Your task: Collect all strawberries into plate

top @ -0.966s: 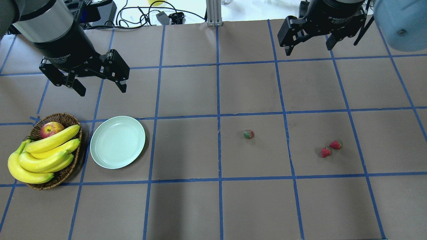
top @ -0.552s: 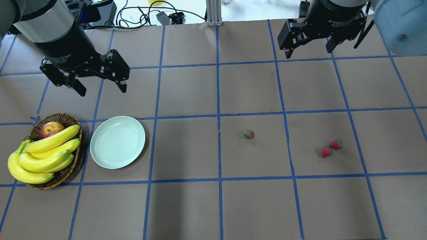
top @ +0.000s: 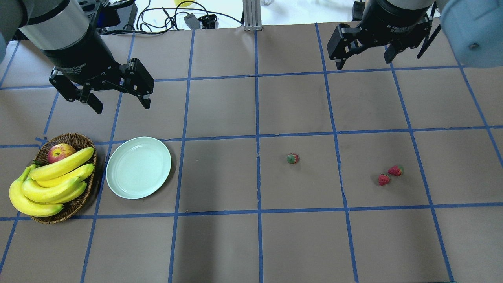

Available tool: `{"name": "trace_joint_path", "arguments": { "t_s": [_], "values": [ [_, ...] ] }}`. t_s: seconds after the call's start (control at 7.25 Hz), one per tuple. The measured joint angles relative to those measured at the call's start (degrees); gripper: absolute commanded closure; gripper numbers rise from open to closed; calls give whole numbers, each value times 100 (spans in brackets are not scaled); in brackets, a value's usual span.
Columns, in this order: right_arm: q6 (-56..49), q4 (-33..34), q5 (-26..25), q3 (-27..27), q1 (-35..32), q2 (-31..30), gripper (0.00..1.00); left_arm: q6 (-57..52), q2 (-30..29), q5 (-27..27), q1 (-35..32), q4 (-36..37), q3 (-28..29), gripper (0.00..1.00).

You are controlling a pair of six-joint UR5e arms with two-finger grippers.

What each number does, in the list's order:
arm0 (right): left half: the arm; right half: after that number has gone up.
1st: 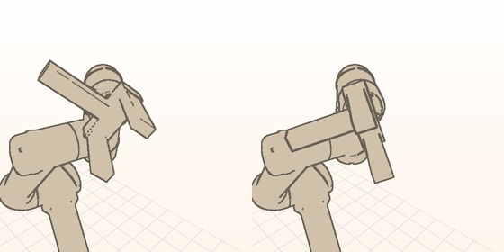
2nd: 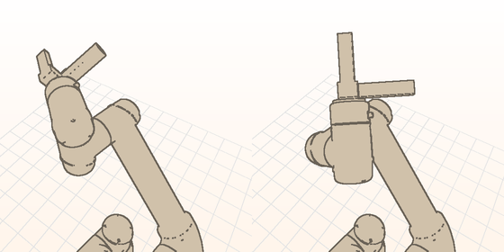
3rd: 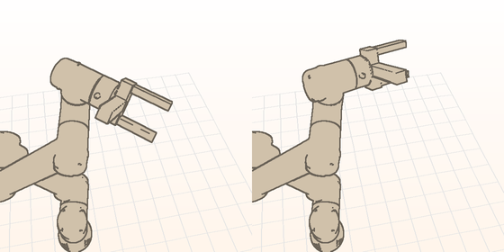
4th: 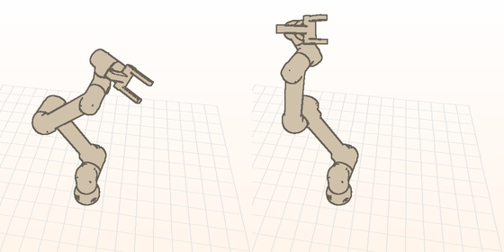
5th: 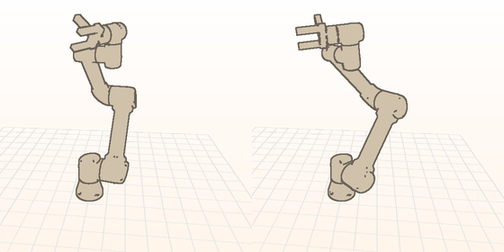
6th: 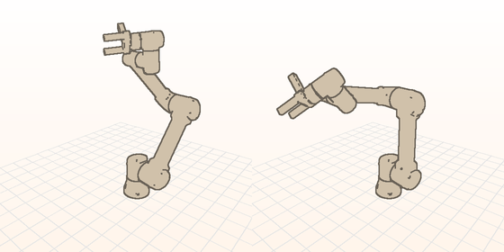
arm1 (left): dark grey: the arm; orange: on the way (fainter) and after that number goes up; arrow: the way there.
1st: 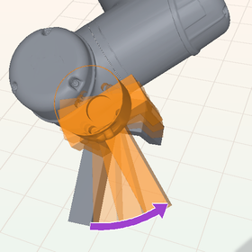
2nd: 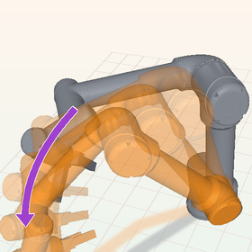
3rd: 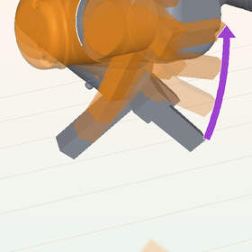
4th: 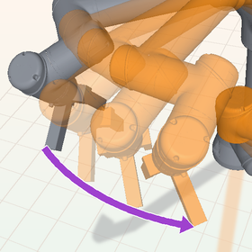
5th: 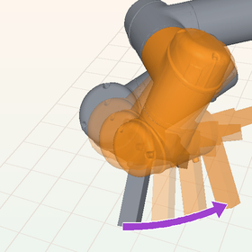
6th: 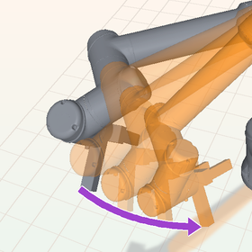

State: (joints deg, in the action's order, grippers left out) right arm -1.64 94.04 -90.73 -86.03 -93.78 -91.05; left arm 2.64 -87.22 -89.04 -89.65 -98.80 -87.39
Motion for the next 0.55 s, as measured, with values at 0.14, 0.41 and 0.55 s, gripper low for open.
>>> {"name": "trace_joint_path", "arguments": {
  "t_s": [0.14,0.41,0.55],
  "values": [
    [3,0,-3,-2,0,0,0,-12,-14,3,1,52,-23,0],
    [2,-4,-3,-15,-2,-6,0,-15,-17,0,8,362,-217,0],
    [3,-15,-7,-29,-4,-16,0,-7,-8,-4,7,558,-332,0]
  ]
}}
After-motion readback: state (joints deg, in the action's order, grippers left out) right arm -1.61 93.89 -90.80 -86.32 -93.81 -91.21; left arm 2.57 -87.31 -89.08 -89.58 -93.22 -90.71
